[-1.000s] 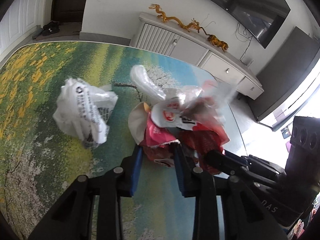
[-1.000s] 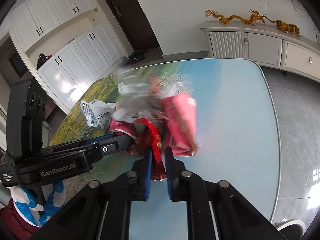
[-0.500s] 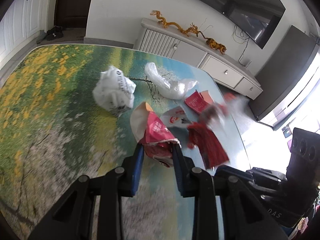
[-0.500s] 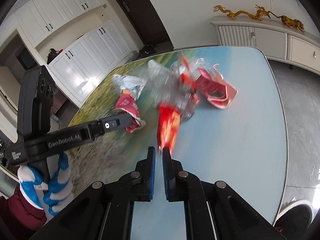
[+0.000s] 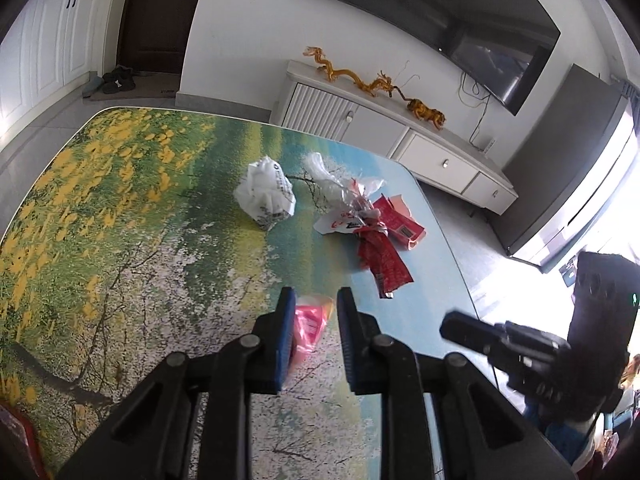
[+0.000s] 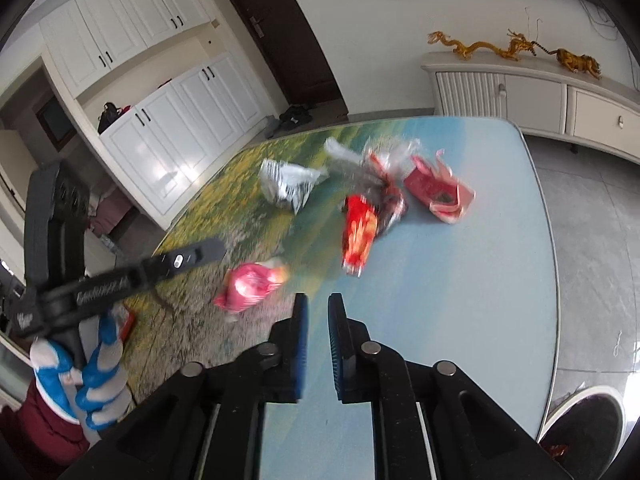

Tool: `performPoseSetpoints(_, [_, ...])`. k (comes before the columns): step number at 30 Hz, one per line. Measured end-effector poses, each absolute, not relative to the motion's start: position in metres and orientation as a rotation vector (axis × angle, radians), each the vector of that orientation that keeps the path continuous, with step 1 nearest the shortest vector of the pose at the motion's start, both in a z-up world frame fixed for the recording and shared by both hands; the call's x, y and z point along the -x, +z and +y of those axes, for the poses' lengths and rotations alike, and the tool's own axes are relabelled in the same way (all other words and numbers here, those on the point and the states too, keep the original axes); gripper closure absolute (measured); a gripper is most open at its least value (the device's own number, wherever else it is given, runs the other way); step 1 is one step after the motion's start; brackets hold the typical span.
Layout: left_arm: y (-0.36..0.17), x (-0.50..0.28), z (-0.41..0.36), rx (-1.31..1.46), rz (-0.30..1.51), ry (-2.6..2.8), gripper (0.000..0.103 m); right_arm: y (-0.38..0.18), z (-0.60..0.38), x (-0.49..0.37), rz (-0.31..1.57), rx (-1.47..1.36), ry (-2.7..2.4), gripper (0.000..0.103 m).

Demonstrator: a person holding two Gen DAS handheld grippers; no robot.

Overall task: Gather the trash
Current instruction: 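Grasp the red-white wrapper with the left gripper while the right grasps a red wrapper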

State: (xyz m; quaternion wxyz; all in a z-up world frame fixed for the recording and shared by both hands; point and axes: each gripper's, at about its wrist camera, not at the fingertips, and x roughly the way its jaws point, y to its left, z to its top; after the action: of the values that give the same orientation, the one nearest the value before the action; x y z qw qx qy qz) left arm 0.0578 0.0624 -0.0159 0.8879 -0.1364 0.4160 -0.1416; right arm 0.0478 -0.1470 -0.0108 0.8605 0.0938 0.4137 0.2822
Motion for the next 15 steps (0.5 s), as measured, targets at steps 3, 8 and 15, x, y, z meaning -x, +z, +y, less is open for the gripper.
performPoseSetpoints(3, [-0.02, -0.06, 0.067, 0.299, 0.869, -0.299, 0.083, -0.008, -0.139, -0.067, 0.868, -0.173, 0.556, 0.075])
performPoseSetpoints(8, [-0.028, -0.063, 0.078, 0.328, 0.874, -0.311, 0.082, -0.011, -0.124, -0.092, 0.875, -0.149, 0.532, 0.068])
performPoseSetpoints(15, [-0.041, -0.064, 0.073, 0.293, 0.895, -0.346, 0.05, -0.026, -0.112, -0.122, 0.91, -0.13, 0.511, 0.068])
